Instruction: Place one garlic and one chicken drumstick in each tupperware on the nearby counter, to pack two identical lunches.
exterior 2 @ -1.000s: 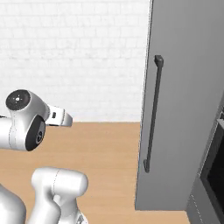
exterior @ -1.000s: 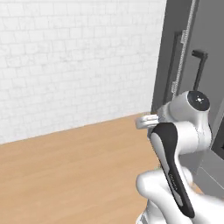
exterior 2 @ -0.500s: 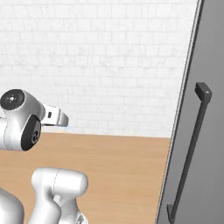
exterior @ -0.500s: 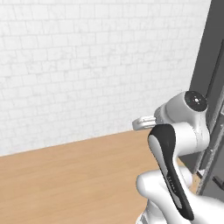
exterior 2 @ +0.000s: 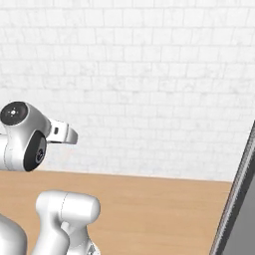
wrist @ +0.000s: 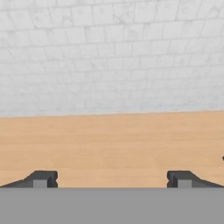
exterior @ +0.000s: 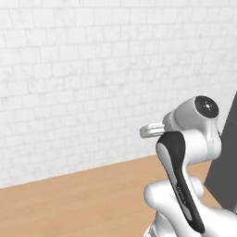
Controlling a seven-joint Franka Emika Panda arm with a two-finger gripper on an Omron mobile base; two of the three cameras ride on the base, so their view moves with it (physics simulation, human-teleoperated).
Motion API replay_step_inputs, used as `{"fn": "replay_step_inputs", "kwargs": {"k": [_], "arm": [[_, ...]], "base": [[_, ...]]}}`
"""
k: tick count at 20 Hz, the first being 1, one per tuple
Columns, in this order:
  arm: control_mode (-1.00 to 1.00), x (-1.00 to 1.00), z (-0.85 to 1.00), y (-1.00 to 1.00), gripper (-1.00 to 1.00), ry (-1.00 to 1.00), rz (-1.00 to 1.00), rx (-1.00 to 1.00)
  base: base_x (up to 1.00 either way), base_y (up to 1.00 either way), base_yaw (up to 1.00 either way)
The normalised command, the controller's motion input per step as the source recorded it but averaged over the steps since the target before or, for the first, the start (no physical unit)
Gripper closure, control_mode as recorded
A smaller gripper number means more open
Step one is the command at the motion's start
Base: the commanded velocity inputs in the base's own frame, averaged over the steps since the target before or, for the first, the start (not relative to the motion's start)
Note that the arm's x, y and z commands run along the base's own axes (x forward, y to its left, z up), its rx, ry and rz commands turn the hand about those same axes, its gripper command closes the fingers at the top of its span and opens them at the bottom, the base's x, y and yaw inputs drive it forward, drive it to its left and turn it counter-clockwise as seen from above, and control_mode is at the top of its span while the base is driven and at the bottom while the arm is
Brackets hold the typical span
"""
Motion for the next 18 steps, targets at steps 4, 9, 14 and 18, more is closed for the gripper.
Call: {"fn": "replay_step_inputs", "kwargs": {"k": [4,9,14,18], "arm": [[1.0,0.0,0.0,0.0,-1.0,0.0,0.0,0.0],[1.0,0.0,0.0,0.0,-1.0,0.0,0.0,0.0],[1.0,0.0,0.0,0.0,-1.0,0.0,0.0,0.0],[1.0,0.0,0.0,0.0,-1.0,0.0,0.0,0.0]], "base": [[0.99,-0.33,-0.4],[0.59,0.0,-0.76],[0.36,0.0,-0.85],[0.17,0.0,-0.93]]}}
